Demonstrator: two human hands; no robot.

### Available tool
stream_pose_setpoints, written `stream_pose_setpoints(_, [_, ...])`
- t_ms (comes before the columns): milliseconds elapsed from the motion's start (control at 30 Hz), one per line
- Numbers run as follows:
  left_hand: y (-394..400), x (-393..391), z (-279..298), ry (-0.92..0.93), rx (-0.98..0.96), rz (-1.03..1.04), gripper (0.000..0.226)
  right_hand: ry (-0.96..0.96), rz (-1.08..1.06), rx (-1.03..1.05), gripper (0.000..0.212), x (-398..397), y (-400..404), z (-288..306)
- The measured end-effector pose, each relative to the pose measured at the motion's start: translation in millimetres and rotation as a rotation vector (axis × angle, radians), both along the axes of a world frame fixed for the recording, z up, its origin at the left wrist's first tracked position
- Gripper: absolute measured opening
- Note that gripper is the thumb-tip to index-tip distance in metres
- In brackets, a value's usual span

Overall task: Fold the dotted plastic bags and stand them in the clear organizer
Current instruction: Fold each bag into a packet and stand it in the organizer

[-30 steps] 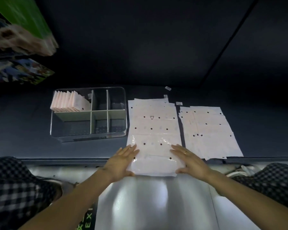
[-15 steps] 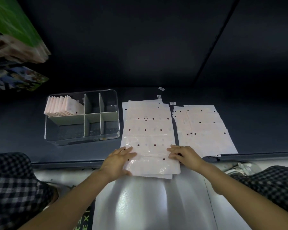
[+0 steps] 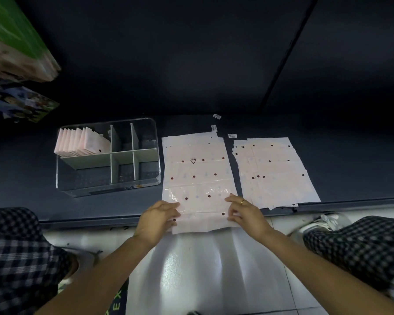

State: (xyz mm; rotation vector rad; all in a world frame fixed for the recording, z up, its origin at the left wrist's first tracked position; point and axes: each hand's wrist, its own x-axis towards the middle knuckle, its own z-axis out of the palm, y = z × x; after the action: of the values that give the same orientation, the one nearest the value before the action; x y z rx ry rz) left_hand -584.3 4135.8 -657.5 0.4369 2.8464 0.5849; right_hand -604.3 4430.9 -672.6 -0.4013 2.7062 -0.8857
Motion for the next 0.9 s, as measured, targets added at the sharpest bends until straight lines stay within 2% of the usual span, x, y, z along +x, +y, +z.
stream_pose_setpoints(100, [5.1,-1.7,0.6,0.011,0.036,0.073,0.012,0.001,0.000,0.001,0.006,0.0,-1.6,1.0])
stream_pose_setpoints(200, [8.0,-4.6,0.9,-0.006,0.007,0.090,0.011,-0.024,0.013,0.021,0.010,-3.7,-0.8,8.1])
stream_pose_setpoints(333, [6.0,-7.8,0.9,-0.037,-0.091,0.022,0.014,-0.068,0.127,0.172,0.056,-2.6,2.0,16.8])
stream_pose_setpoints(433, [3.9,-5.9,0.7,-0.037,-0.079,-0.018,0.005,0.053,0.221,0.312,0.074,1.3,1.1,14.8])
stream_pose_setpoints(467, [2.4,-3.8,-0.1,-0.034,-0.060,-0.035,0.014,0.101,0.255,0.371,0.077,3.0,1.1,12.4])
stream_pose_setpoints(533, [-1.0,0.8,-4.5,-0.059,-0.073,-0.106,0.049,0.175,0.314,0.496,0.079,6.6,2.1,6.4])
stream_pose_setpoints(600, [-2.6,4.9,-8.7,-0.065,-0.153,-0.174,0.077,0.233,0.330,0.540,0.077,10.3,3.0,2.2])
stream_pose_setpoints(667, [-3.2,8.4,-13.1,-0.039,-0.225,-0.196,0.089,0.286,0.316,0.529,0.072,12.4,2.5,2.0])
stream_pose_setpoints(767, [-2.3,11.1,-16.9,-0.005,-0.256,-0.180,0.088,0.300,0.276,0.396,0.051,10.8,3.1,4.0])
stream_pose_setpoints(900, [-0.2,7.0,-15.0,0.025,-0.148,-0.112,0.068,0.208,0.246,0.240,0.026,0.4,11.2,7.7])
